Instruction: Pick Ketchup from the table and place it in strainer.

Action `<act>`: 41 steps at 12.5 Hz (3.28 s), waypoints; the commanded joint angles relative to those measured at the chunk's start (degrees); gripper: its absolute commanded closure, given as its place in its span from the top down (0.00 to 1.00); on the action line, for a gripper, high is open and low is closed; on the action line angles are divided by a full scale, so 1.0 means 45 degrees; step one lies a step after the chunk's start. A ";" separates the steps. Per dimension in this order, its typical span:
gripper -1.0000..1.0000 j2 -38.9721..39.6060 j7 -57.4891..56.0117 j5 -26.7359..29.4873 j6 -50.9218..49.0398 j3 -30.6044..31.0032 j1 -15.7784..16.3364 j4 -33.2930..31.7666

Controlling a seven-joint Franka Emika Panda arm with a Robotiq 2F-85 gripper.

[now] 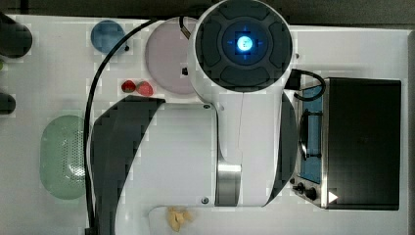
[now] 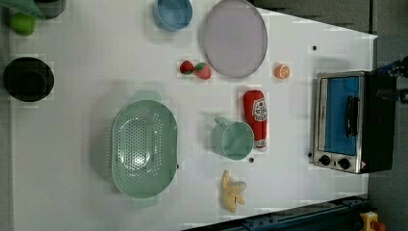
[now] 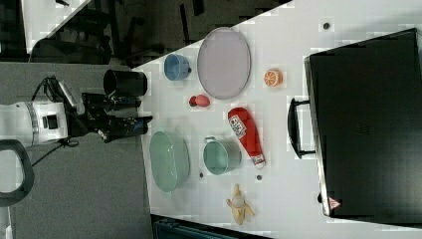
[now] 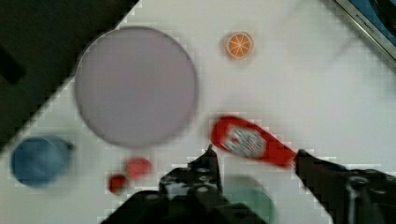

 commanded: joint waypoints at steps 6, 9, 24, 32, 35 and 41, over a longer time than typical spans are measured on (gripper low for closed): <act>1.00 -0.2353 -0.0853 0.0249 -0.1466 0.0711 -0.1233 -0.2735; 1.00 -0.1617 -0.3543 0.0250 0.0111 0.0906 -0.1228 -0.3409; 1.00 0.3232 -1.3014 0.0030 0.9930 0.1026 -0.0751 -0.7298; 0.85 0.5320 -1.3010 0.0031 1.2753 0.0958 -0.0746 -0.7856; 0.58 0.4993 -1.2963 0.0036 1.2785 0.0967 -0.0748 -0.7813; 0.58 0.1305 -1.2765 0.0056 0.9094 0.1146 -0.0711 -0.7499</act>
